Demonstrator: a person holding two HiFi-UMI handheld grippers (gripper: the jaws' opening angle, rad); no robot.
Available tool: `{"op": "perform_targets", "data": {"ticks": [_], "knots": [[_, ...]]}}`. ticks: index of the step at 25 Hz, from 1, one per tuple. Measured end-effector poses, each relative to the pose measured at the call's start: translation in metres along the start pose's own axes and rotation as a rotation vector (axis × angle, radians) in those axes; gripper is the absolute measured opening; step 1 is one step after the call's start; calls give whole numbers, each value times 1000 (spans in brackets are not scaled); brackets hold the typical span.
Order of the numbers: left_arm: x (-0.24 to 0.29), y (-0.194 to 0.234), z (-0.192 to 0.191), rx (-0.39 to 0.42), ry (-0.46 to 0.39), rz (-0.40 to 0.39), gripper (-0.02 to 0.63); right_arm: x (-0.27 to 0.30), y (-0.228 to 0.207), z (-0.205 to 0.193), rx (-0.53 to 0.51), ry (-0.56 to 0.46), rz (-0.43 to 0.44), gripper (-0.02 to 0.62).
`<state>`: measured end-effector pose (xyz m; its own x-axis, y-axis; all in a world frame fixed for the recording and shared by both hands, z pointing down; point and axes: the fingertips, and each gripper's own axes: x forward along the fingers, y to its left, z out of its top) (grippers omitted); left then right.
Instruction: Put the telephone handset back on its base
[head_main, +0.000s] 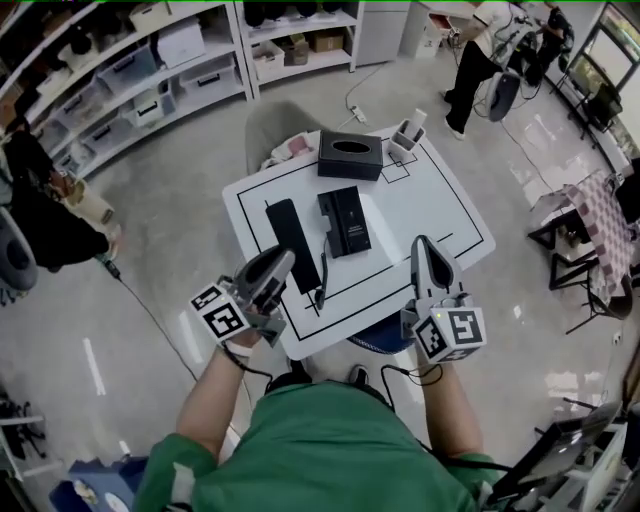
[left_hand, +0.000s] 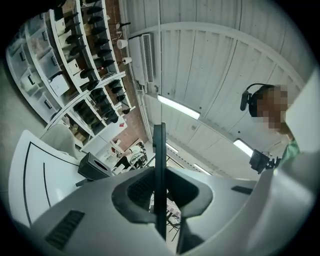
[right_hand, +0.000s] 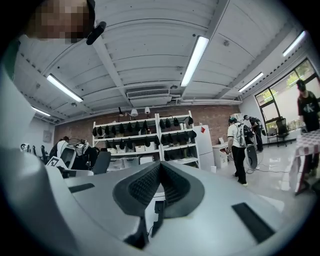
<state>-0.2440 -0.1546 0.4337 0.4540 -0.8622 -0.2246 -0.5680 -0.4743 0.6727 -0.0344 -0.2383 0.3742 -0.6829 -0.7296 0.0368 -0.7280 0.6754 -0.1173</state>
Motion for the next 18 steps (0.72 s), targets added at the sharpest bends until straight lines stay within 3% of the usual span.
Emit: {"op": "perform_targets", "data": {"ticks": [9,18], "knots": [[33,71,-18,-106,96,-43,83,8,10,-21,8,35,-115,21],[65,139,-66,-231,114,-2,83,1,-33,-38,16,106,-188,21]]}}
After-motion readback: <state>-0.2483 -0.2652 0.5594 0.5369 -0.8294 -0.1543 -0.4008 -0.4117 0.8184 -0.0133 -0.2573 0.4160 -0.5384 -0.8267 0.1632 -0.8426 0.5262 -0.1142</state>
